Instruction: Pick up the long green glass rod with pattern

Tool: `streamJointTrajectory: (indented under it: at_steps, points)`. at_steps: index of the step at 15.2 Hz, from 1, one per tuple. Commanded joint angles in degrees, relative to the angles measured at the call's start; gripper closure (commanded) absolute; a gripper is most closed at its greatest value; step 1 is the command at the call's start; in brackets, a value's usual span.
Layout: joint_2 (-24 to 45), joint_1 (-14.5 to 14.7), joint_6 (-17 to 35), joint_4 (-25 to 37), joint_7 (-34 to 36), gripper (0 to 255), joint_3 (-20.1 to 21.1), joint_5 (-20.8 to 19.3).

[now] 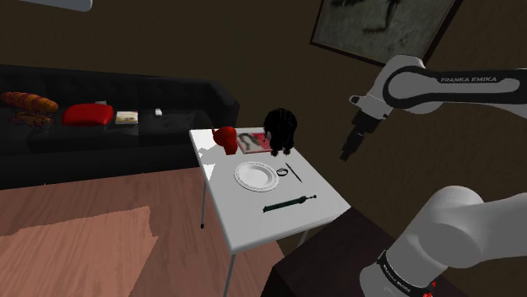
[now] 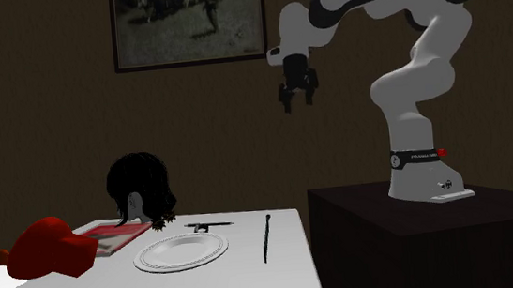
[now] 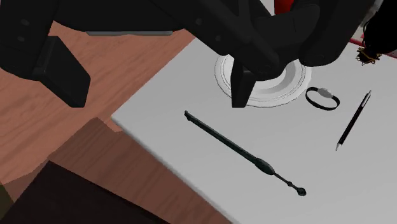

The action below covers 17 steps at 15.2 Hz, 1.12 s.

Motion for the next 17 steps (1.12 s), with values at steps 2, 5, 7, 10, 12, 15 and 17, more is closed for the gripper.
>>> streamJointTrajectory:
  at_steps: [2,5,7,10,12,15,17]
  points:
    - [3.9,1.0,6.1,-2.3,-7.7,0,-4.4,-2.2]
    - [9.2,2.7,12.4,-3.6,-15.3,0,-9.0,-3.6]
    - [13.5,4.4,16.9,-3.9,-20.7,0,-12.2,-3.9]
    - [21.0,8.2,23.6,-3.5,-29.6,0,-17.7,-2.6]
    - [26.7,11.9,27.9,-2.7,-36.6,0,-21.9,0.2]
    - [36.7,19.6,33.6,-0.5,-50.8,0,-28.8,10.1]
    - [45.4,24.9,35.6,2.0,-64.7,0,-32.0,23.3]
